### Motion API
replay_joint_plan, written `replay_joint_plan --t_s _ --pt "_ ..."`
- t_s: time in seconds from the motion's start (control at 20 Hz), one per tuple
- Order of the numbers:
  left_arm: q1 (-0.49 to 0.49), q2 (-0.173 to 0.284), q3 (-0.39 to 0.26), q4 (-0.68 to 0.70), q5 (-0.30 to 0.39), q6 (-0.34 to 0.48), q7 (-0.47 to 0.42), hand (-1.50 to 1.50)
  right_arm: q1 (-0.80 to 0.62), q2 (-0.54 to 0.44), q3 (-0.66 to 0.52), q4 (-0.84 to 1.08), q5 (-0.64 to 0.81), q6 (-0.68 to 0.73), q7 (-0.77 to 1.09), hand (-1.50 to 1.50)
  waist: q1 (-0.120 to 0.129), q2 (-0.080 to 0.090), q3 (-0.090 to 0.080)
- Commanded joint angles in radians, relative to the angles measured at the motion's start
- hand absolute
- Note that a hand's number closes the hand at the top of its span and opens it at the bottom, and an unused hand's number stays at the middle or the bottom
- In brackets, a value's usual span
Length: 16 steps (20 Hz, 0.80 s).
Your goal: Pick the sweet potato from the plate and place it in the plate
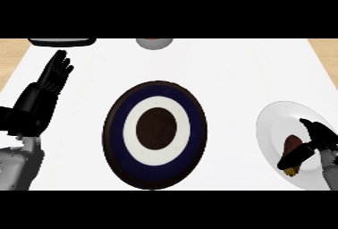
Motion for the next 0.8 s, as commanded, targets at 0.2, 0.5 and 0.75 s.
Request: replay_joint_plan --t_s 0.2,0.5,0.75 --pt "-0.017 -0.014 0.037 -0.014 -0.02 -0.023 0.034 0.0 0.031 0.084 0.021 0.078 0.071 0.008 0.034 -1.5 0.002 0.0 0.0" --pt "0.036 -0.038 0.039 0.007 -0.036 -0.061 -0.029 0.0 0.043 0.072 0.018 0.152 0.111 0.045 -0.023 -1.5 0.001 0.001 0.0" --pt "0.023 -0.058 0.041 -0.016 -0.05 -0.046 -0.002 0.0 -0.028 0.093 0.027 0.184 0.307 -0.159 -0.131 1.5 0.005 0.001 0.0"
